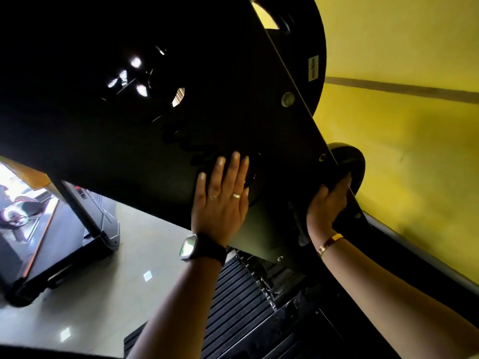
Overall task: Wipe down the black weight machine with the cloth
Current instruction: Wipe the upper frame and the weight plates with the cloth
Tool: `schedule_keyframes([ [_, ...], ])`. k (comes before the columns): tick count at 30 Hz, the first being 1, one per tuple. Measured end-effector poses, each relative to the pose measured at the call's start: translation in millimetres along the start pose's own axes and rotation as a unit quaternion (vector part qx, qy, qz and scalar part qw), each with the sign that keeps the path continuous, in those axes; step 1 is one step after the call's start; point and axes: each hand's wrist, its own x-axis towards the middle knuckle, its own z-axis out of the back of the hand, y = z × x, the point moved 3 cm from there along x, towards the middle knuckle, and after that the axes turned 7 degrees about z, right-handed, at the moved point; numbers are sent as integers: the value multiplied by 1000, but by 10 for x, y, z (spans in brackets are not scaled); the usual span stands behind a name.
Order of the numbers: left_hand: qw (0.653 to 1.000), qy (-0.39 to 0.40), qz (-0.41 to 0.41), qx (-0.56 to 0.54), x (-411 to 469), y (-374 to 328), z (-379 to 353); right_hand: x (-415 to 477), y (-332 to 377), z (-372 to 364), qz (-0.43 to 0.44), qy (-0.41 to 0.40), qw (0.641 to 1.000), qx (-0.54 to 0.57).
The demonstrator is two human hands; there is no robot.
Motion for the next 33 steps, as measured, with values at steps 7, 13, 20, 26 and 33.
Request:
schedule_keyframes([
  [7,1000,-5,-2,7,-173,-159,-122,-126,484,-133,279,75,955,-73],
  [13,1000,-23,-9,2,-179,-178,-141,128,-107,3,79,-26,997,-8],
  [20,1000,-22,-5,2,-180,-187,-138,90,69,-48,-74,-60,995,43],
  [26,1000,-26,-4,-1,-183,-189,-129,-77,732,-185,193,5,981,-22],
  [33,999,-30,-4,14,-185,-188,-133,180,362,-113,130,-17,991,-14],
])
